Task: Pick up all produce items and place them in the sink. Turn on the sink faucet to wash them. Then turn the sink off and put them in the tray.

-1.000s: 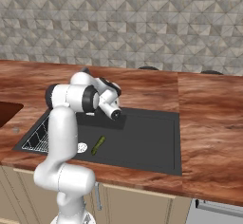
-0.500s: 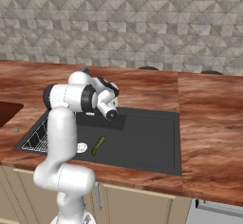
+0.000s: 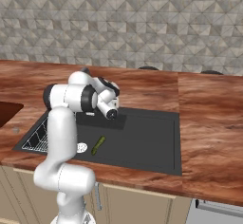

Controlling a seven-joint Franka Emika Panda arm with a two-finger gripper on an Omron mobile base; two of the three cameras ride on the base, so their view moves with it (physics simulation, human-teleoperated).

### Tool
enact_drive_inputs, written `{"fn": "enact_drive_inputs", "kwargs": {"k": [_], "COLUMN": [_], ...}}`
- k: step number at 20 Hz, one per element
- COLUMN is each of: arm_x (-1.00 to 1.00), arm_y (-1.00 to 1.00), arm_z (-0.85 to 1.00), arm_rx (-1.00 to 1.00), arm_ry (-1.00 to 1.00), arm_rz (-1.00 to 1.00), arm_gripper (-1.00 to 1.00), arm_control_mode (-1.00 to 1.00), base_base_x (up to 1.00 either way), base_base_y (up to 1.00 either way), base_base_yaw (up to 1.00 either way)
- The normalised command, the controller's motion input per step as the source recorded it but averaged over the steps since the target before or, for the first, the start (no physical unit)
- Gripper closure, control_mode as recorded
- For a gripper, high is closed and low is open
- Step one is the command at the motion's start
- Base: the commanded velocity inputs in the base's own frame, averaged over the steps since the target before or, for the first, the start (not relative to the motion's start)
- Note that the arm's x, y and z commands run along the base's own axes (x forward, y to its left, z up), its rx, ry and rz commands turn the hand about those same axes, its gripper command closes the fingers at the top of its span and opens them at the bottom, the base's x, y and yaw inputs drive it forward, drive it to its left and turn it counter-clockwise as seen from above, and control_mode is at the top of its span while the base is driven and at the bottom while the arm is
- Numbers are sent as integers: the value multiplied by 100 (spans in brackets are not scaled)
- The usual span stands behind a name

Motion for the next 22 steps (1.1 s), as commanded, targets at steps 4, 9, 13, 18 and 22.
{"fn": "enact_drive_inputs", "kwargs": {"k": [4, 9, 13, 18, 22], "arm_x": [2, 4, 2, 2, 2], "arm_y": [-62, -62, -63, -62, -61], "arm_z": [-1, -8, -15, -17, -20], "arm_rx": [10, 10, 10, 10, 9], "arm_ry": [5, 7, 7, 7, 8], "arm_rz": [-1, 0, 0, 0, 0], "arm_gripper": [100, 100, 100, 100, 100], "arm_control_mode": [-100, -100, -100, -100, -100], "base_base_x": [0, 0, 0, 0, 0], "base_base_y": [0, 0, 0, 0, 0], "base_base_yaw": [0, 0, 0, 0, 0]}}
